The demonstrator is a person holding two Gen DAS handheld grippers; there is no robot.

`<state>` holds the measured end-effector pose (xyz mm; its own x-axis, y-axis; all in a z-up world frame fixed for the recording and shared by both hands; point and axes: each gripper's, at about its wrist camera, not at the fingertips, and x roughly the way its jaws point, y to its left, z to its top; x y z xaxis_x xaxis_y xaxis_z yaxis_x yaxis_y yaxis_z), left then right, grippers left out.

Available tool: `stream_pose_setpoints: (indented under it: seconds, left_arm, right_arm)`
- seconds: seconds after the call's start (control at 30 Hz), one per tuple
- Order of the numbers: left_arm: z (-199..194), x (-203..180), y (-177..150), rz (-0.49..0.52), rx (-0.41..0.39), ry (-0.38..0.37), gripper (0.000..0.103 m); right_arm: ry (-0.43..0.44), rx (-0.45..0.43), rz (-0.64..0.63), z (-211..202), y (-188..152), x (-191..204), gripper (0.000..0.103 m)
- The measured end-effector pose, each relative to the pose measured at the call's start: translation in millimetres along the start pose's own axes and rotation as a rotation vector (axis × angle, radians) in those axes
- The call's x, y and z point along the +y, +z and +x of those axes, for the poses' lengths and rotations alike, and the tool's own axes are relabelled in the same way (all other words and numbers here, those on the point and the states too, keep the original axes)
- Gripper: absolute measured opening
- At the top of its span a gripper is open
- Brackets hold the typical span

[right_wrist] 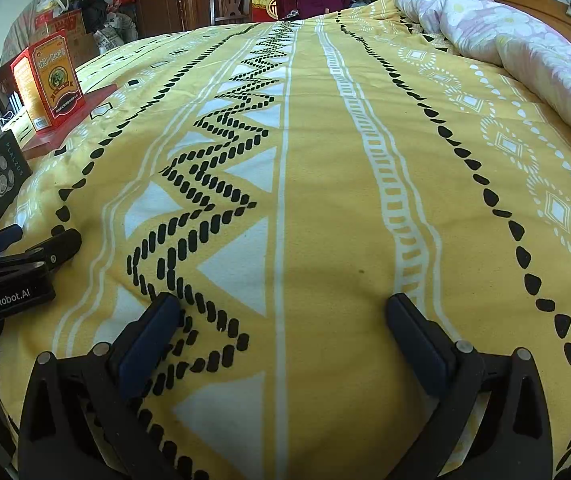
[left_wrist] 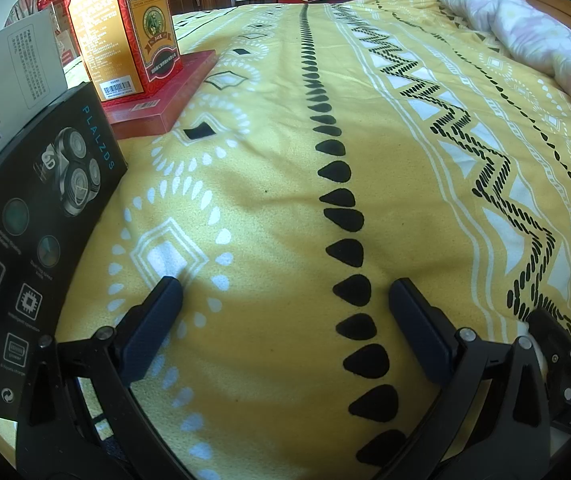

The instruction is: Organize snacks

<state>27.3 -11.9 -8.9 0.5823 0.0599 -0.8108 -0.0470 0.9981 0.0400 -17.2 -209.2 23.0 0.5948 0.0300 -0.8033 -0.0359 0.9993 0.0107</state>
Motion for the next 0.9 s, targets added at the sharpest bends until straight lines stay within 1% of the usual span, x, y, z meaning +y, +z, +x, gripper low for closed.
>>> stream_pose_setpoints:
  seconds: [0.53, 0.9]
  left_arm:
    - [-0.1, 0.3, -0.1, 0.0, 0.0, 0.0, 0.103]
    - [0.0, 0.4, -0.1, 0.001, 0.0, 0.0, 0.103]
  right_arm:
    - [0.003, -0.002, 0.0, 0.1, -0.5, -1.0, 0.103]
    - [0.024, -0.012, 0.008, -1.7, -1.9, -2.8, 0.103]
